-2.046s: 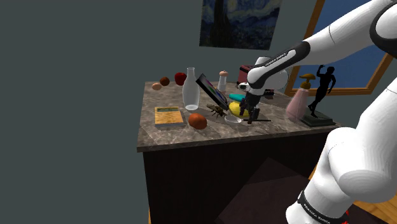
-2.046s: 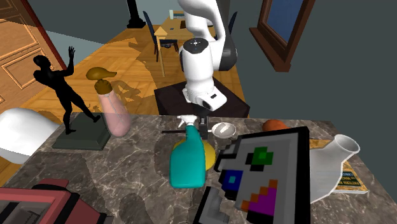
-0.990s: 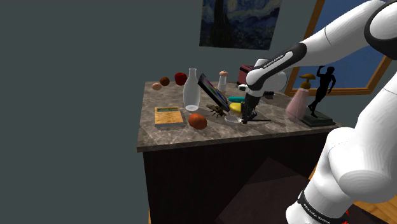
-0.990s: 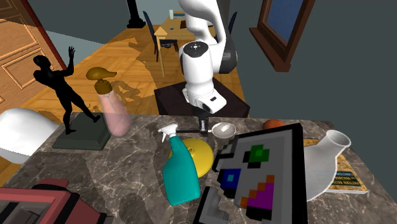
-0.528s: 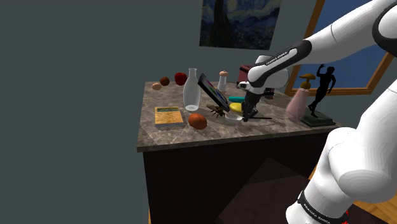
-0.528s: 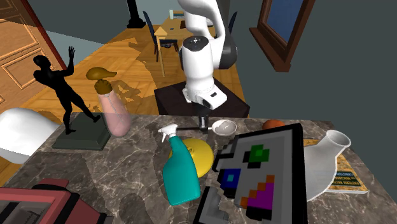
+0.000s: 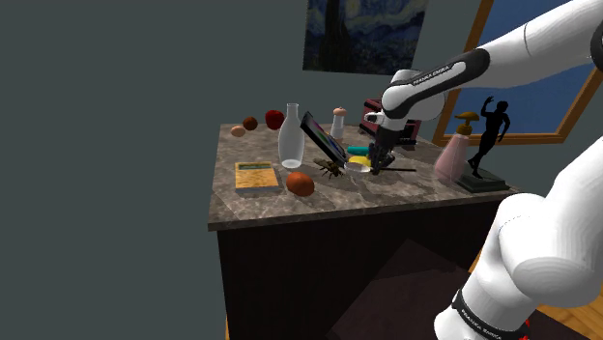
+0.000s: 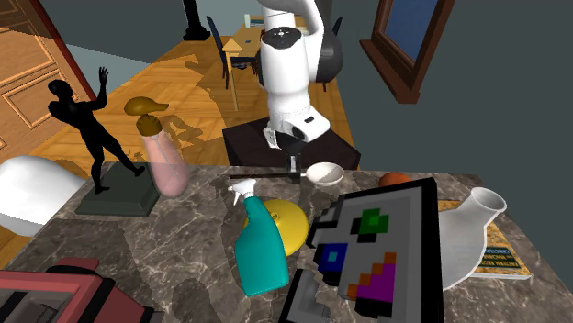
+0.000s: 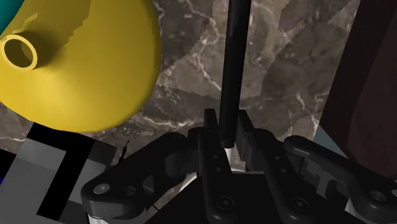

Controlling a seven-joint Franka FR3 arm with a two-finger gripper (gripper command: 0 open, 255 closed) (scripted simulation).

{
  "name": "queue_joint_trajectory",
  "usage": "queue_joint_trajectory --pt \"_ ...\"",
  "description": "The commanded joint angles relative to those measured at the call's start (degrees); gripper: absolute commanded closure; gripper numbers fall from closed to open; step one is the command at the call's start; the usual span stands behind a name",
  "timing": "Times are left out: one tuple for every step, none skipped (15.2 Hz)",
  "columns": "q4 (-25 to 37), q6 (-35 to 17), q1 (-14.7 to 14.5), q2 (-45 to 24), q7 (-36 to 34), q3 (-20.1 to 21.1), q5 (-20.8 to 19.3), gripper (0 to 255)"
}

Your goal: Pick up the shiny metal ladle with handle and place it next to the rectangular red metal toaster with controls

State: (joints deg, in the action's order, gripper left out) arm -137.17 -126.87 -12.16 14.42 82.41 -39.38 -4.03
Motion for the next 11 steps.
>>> queue_joint_trajectory --pt "0.77 1.76 0.22 1.13 -0.75 0.55 -0.66 255" --pt "1.22 2.59 0.3 1.56 -1.0 0.77 -0.89 255" --pt "1.69 3.42 0.38 1.98 -1.24 0.98 -1.09 255" --pt "2.17 4.24 0.46 2.38 -1.46 1.19 -1.28 255" --pt "2.65 5.06 0.52 2.77 -1.68 1.39 -1.45 255" --pt "3.15 5.88 0.58 3.13 -1.88 1.59 -1.6 255" --pt "3.66 6.7 0.63 3.48 -2.07 1.79 -1.74 255" --pt "4.19 7.51 0.68 3.81 -2.25 1.98 -1.87 255" --pt "4.72 8.32 0.72 4.12 -2.42 2.17 -1.98 255" --pt "5.27 9.13 0.76 4.41 -2.58 2.36 -2.08 255" --pt "5.82 9.93 0.79 4.69 -2.74 2.54 -2.16 255"
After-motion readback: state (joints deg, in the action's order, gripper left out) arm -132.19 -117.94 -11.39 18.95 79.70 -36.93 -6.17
